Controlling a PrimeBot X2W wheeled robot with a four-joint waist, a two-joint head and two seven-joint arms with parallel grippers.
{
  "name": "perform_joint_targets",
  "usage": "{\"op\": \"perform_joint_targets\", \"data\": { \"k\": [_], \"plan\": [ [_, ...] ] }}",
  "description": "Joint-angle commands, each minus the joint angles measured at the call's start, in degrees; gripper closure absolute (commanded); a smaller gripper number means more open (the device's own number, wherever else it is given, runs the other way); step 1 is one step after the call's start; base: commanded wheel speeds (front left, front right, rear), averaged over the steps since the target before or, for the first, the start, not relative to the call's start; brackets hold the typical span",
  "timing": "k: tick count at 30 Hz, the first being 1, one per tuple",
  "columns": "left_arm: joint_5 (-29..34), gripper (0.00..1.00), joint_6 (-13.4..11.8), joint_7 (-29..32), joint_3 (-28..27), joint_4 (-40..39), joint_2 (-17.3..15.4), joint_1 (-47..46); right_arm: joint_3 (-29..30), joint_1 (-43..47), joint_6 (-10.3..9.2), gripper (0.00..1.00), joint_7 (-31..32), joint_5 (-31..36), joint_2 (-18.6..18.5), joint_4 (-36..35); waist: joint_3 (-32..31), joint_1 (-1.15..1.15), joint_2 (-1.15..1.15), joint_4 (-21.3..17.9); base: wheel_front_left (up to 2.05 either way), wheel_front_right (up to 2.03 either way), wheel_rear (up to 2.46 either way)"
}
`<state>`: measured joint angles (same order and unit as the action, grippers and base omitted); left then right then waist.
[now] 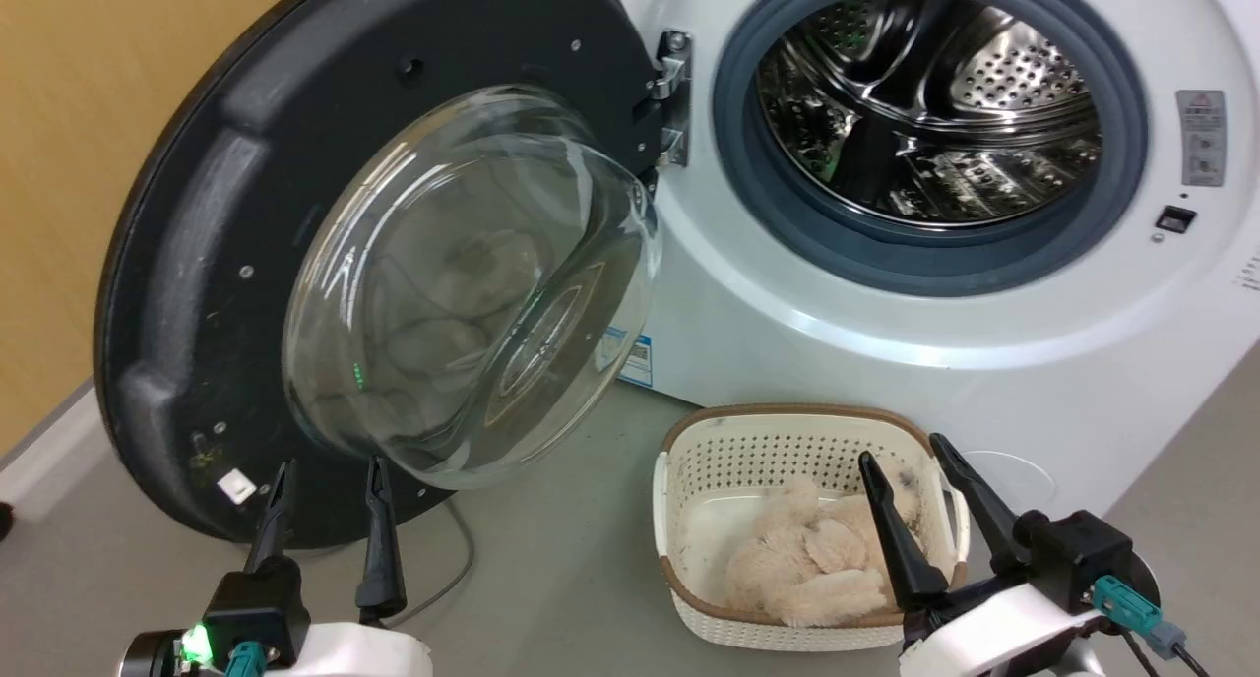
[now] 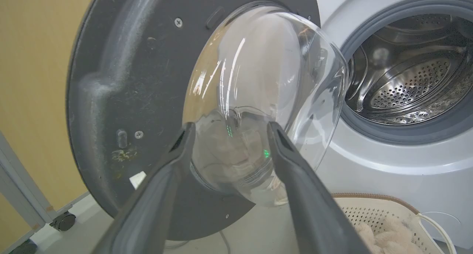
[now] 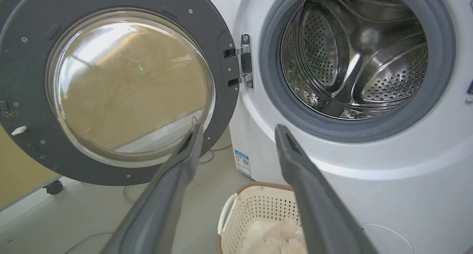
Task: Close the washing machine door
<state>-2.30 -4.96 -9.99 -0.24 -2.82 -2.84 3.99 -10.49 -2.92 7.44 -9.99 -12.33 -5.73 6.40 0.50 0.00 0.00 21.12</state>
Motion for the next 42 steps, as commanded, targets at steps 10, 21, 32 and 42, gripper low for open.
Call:
{"op": "perform_joint_targets", "data": {
  "k": [10, 21, 32, 42],
  "plan": [
    [-0.59, 0.00, -1.04, -1.62, -0.70, -1.22, -0.04, 1.89, -2.34, -2.17, 0.03, 0.00, -1.62, -2.06, -0.86, 1.44, 0.53, 0.00, 0.00, 2.65, 0.00, 0.00, 0.00],
    [-0.74, 0.00, -1.83, -2.93, -1.06, -1.98, -0.04, 2.64, -4.45, -3.36, 0.04, 0.00, -2.94, -3.95, -1.30, 2.55, 0.83, 0.00, 0.00, 5.41, 0.00, 0.00, 0.00],
    [-1.14, 0.00, -2.68, -4.25, -1.16, -2.56, -0.04, 3.17, -5.57, -3.75, 0.04, 0.00, -4.25, -5.56, -1.67, 3.34, 0.84, 0.00, 0.00, 8.05, 0.00, 0.00, 0.00],
    [-2.19, 1.00, -2.98, -5.01, -1.28, -3.32, -0.04, 3.53, -5.87, -3.50, 0.05, 0.00, -5.01, -6.32, -1.86, 3.57, 1.07, 0.00, 0.00, 9.70, 0.00, 0.00, 0.00]
  ]
}}
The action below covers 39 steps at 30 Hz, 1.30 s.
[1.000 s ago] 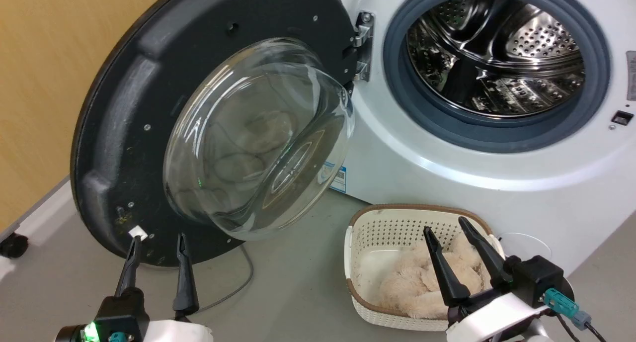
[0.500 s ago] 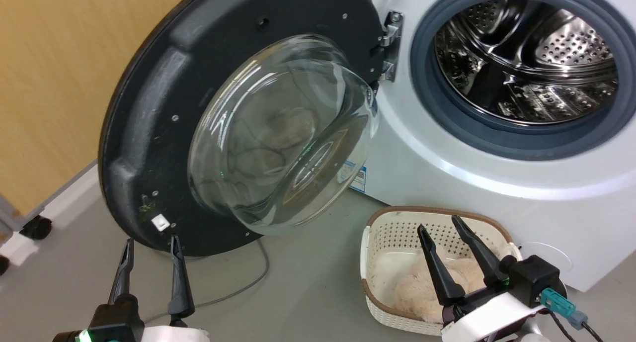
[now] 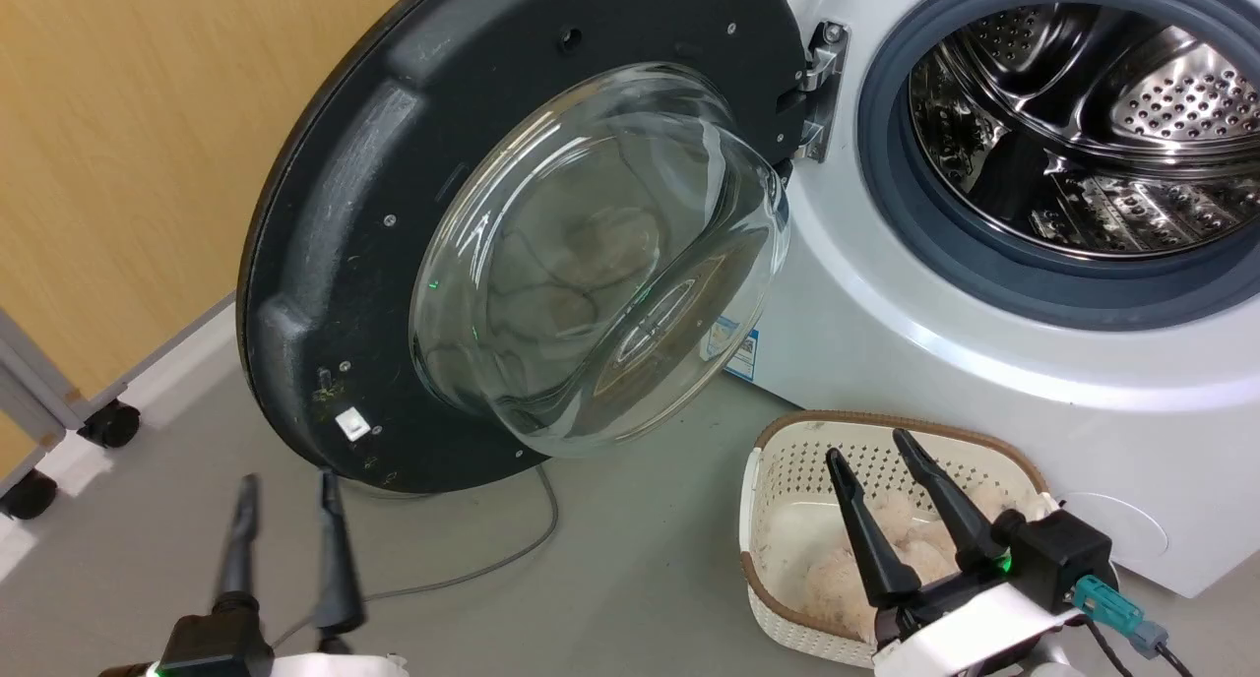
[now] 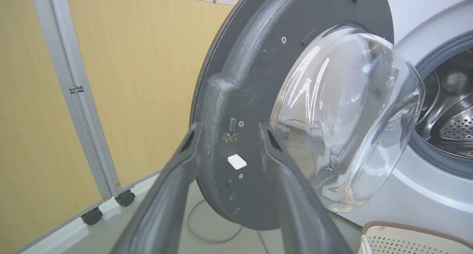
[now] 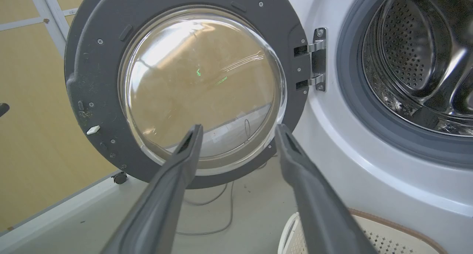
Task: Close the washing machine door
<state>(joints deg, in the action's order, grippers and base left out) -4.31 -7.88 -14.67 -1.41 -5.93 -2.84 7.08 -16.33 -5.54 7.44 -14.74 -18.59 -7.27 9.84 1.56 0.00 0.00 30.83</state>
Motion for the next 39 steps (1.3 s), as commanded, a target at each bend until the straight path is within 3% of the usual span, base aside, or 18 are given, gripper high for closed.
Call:
{"op": "perform_joint_targets", "data": {
  "k": [1, 10, 18, 24, 28, 35, 39],
  "plan": [
    [-0.06, 1.00, 0.05, -0.33, -0.09, -0.37, -0.04, 0.44, 0.12, -0.78, 0.05, 0.00, -0.26, -0.05, -0.31, 0.09, 0.03, 0.00, 0.00, 0.00, 0.00, 0.00, 0.00],
    [-1.29, 1.00, 0.55, -0.33, -3.14, -5.42, -0.48, -1.86, 1.92, 0.66, 0.05, 0.00, -0.26, 0.39, 0.17, -0.72, 0.18, 0.00, 0.00, 0.11, 0.00, 0.00, 0.00],
    [-4.34, 1.00, 6.78, -0.33, -11.04, -4.07, -8.80, -12.00, 3.94, 2.32, 0.05, 0.00, -0.26, 1.49, -0.04, -2.16, 1.60, 0.00, 0.00, -0.12, 0.00, 0.00, 0.00],
    [-11.49, 1.00, 10.98, 3.30, -14.77, 7.19, -15.17, -24.56, 5.60, 3.23, 0.05, 0.00, -0.26, 2.31, -0.79, -3.31, 2.70, 0.00, 0.00, -0.37, 0.00, 0.00, 0.00],
    [-19.31, 1.00, 12.41, 8.95, -17.53, 16.90, -17.01, -32.37, 6.29, 3.59, 0.05, 0.00, -0.26, 2.66, -0.68, -4.13, 3.59, 0.00, 0.00, -1.37, 0.00, 0.00, 0.00],
    [-32.78, 1.00, 12.74, 20.10, -23.75, 32.07, -18.45, -41.33, 5.71, 3.22, 0.05, 0.00, -0.26, 3.01, -0.79, -4.32, 4.88, 0.00, 0.00, -3.73, 0.00, 0.00, 0.00],
    [-42.91, 1.00, 11.42, 29.20, -28.45, 39.08, -16.92, -45.66, 5.98, 3.05, 0.05, 0.00, -0.26, 3.06, -0.97, -4.43, 5.36, 0.00, 0.00, -4.38, 0.00, 0.00, 0.00]
  ]
}}
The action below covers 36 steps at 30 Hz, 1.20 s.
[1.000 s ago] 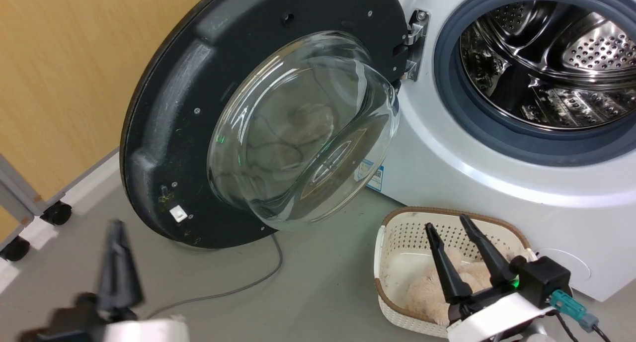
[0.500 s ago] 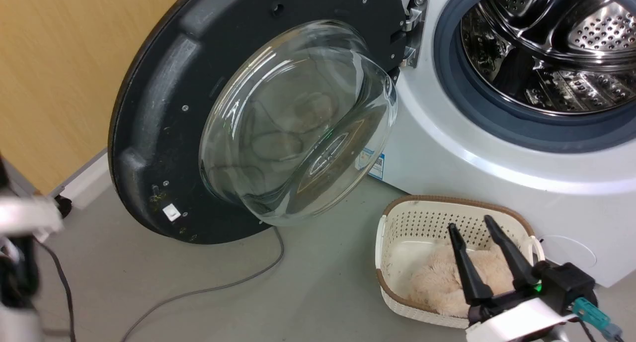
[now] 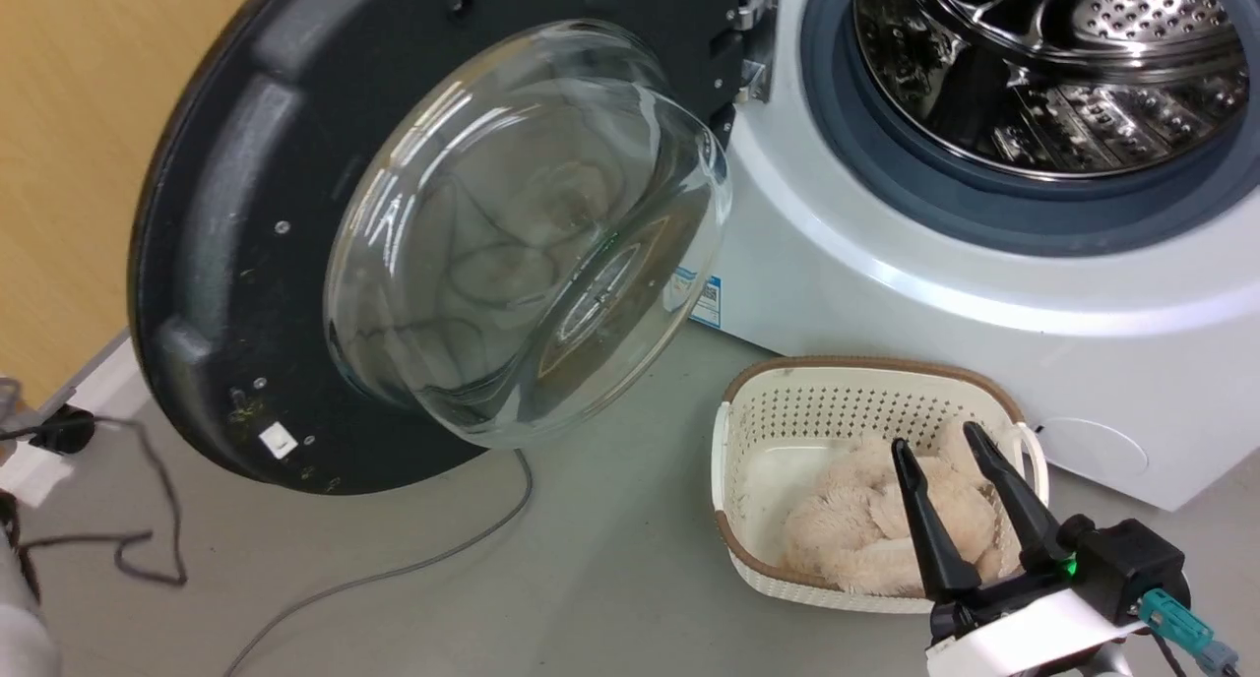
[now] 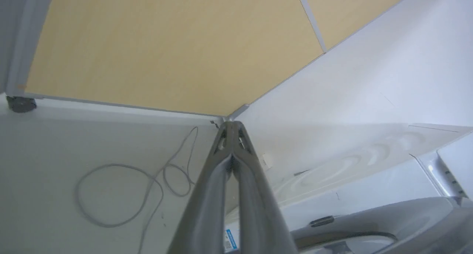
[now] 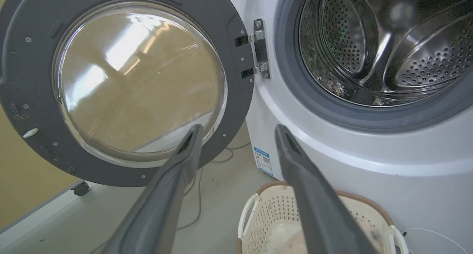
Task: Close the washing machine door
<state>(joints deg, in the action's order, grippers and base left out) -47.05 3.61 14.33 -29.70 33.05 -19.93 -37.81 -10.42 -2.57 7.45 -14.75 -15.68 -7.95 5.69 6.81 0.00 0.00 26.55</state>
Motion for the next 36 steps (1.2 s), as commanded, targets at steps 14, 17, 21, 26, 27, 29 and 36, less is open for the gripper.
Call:
{"op": "perform_joint_targets", "data": {
  "k": [14, 17, 21, 26, 27, 29, 36],
  "plan": [
    [-15.09, 1.00, 1.72, 25.97, -1.27, 1.07, 2.93, 1.35, 0.20, 0.03, 0.03, 0.00, -0.25, -0.40, 0.58, 0.50, -1.00, 0.00, 0.00, -1.01, 0.00, 0.00, 0.00],
    [-18.71, 1.00, 0.99, 29.01, -2.80, -0.92, 4.60, 2.14, 0.38, 0.25, 0.03, 0.00, -0.25, -0.51, 0.89, 0.66, -1.99, 0.00, 0.00, -1.22, 0.00, 0.00, 0.00],
    [-20.83, 1.00, 0.10, 32.55, -2.93, -4.63, 6.51, 4.79, 0.76, 0.73, 0.03, 0.00, -0.25, -0.69, 1.47, 0.88, -3.73, 0.00, 0.00, -1.78, 0.00, 0.00, 0.00],
    [-21.63, 1.00, -0.73, 37.60, -1.26, -10.21, 8.81, 10.14, 1.31, 2.01, 0.03, 0.00, -0.25, -0.97, 2.38, 0.97, -6.32, 0.00, 0.00, -2.99, 0.00, 0.00, 0.00],
    [-21.77, 1.00, -0.94, 38.54, -0.85, -11.50, 9.45, 11.32, 1.42, 2.33, 0.03, 0.00, -0.25, -0.99, 2.55, 0.98, -6.78, 0.00, 0.00, -3.30, 0.00, 0.00, 0.00],
    [-22.10, 1.00, -1.62, 40.22, -0.14, -14.42, 10.99, 13.85, 1.49, 2.91, 0.03, 0.00, -0.25, -1.00, 2.84, 1.00, -7.70, 0.00, 0.00, -4.13, 0.00, 0.00, 0.00],
    [-24.07, 1.00, -4.23, 45.12, 2.83, -25.51, 15.53, 23.58, 2.08, 4.13, 0.03, 0.00, -0.25, -0.61, 3.44, 0.71, -9.21, 0.00, 0.00, -7.89, 0.00, 0.00, 0.00]
  ]
}}
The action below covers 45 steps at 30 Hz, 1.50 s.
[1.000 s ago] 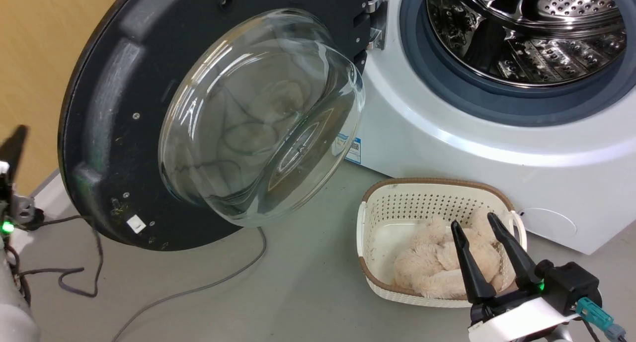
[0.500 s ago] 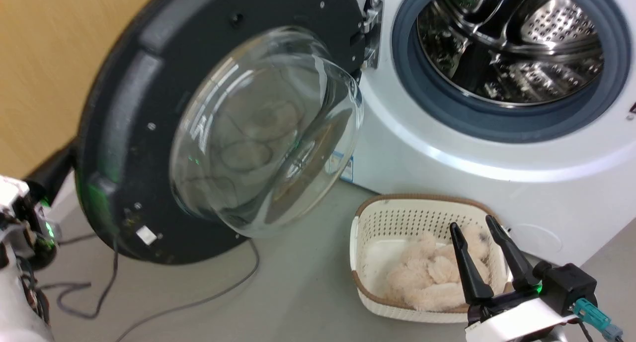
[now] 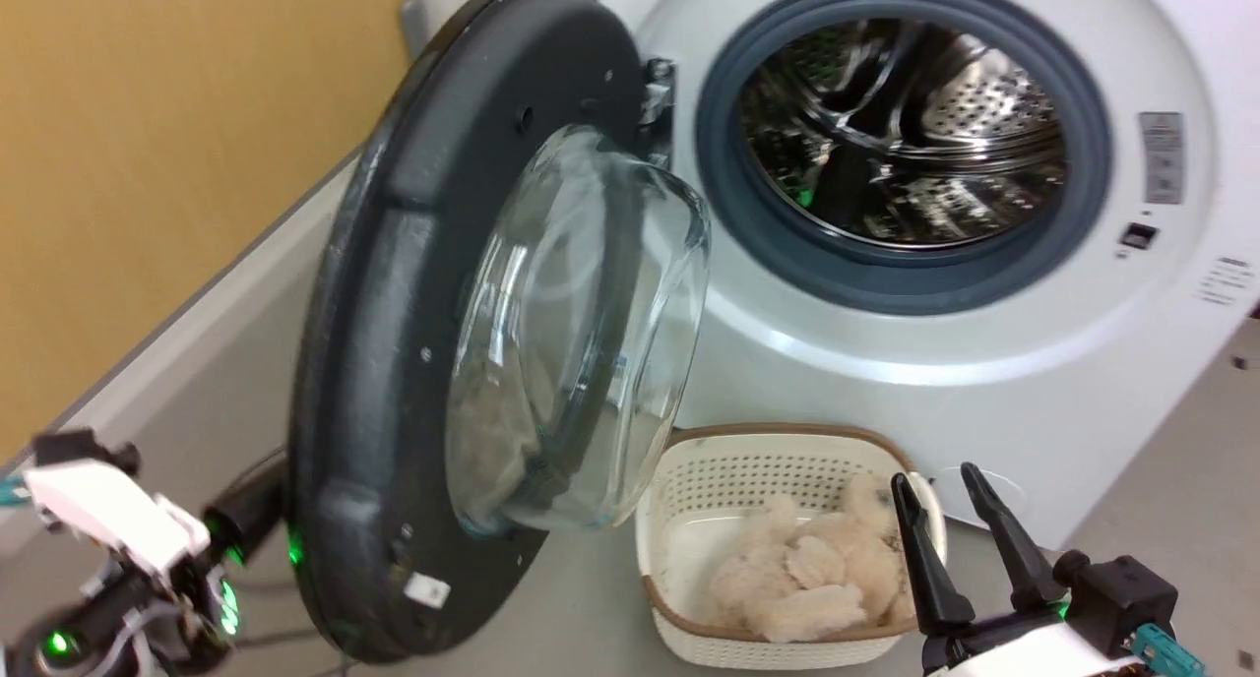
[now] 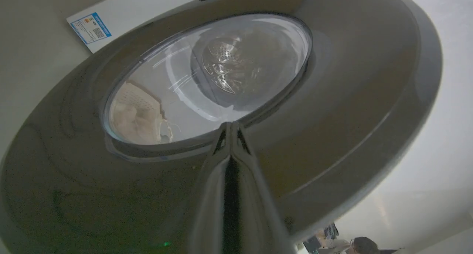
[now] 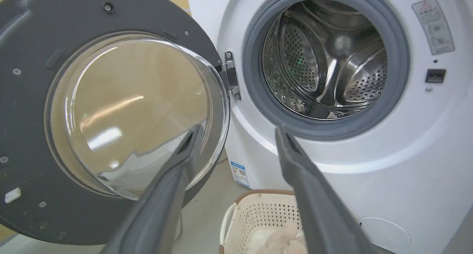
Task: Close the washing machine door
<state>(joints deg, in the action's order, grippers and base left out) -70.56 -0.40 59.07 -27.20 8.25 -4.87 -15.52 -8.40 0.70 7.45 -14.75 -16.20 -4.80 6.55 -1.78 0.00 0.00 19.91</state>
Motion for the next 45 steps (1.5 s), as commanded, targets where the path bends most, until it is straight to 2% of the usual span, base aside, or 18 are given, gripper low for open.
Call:
{"op": "perform_joint_targets", "data": {
  "k": [1, 6, 10, 16, 22, 25, 31, 39, 45],
  "plan": [
    [-1.17, 1.00, -0.66, 0.63, 0.80, -2.21, 0.91, 2.58, 0.03, 0.94, 0.03, 0.00, -0.25, 0.00, 0.32, -0.19, -0.68, 0.00, 0.00, -1.98, 0.00, 0.00, 0.00],
    [-7.25, 1.00, -3.19, 0.13, 4.67, -8.89, 1.92, 8.73, 0.00, 0.90, 0.03, 0.00, -0.25, 0.27, 0.34, -0.35, -0.38, 0.00, 0.00, -6.01, 0.00, 0.00, 0.00],
    [-13.33, 1.00, -4.31, -4.03, 11.43, -11.97, 1.97, 13.50, -0.25, 0.91, 0.03, 0.00, -0.25, 0.48, 0.08, -0.30, 0.11, 0.00, 0.00, -9.67, 0.00, 0.00, 0.00],
    [-17.07, 1.00, -3.93, -10.30, 18.72, -14.28, 1.98, 17.47, 0.00, 0.33, 0.03, 0.00, -0.25, 0.68, -0.30, -0.49, 1.22, 0.00, 0.00, -15.51, 0.00, 0.00, 0.00],
    [-19.72, 1.00, -2.11, -16.46, 25.39, -13.76, 1.99, 19.00, 0.41, -0.14, 0.03, 0.00, -0.25, 0.76, -0.58, -1.00, 3.64, 0.00, 0.00, -22.86, 0.00, 0.00, 0.00],
    [-20.87, 1.00, -0.88, -19.91, 28.29, -12.09, 1.99, 17.67, 0.74, -0.60, 0.03, 0.00, -0.25, 0.90, -0.53, -1.57, 5.74, 0.00, 0.00, -27.32, 0.00, 0.00, 0.00],
    [-20.95, 1.00, 0.56, -25.10, 31.17, -8.41, 1.99, 13.55, 1.03, -1.46, 0.03, 0.00, -0.25, 1.02, 0.05, -2.42, 8.85, 0.00, 0.00, -32.93, 0.00, 0.00, 0.00],
    [-21.16, 1.00, 2.76, -33.28, 32.25, -2.87, 1.99, 3.42, 0.83, -2.87, 0.03, 0.00, -0.25, 0.78, 0.97, -2.93, 13.17, 0.00, 0.00, -37.97, 0.00, 0.00, 0.00],
    [-21.76, 1.00, 4.79, -42.24, 32.94, 1.24, 1.99, -4.91, 0.37, -4.03, 0.03, 0.00, -0.25, 0.15, 1.55, -2.86, 15.28, 0.00, 0.00, -40.98, 0.00, 0.00, 0.00]
  ]
}}
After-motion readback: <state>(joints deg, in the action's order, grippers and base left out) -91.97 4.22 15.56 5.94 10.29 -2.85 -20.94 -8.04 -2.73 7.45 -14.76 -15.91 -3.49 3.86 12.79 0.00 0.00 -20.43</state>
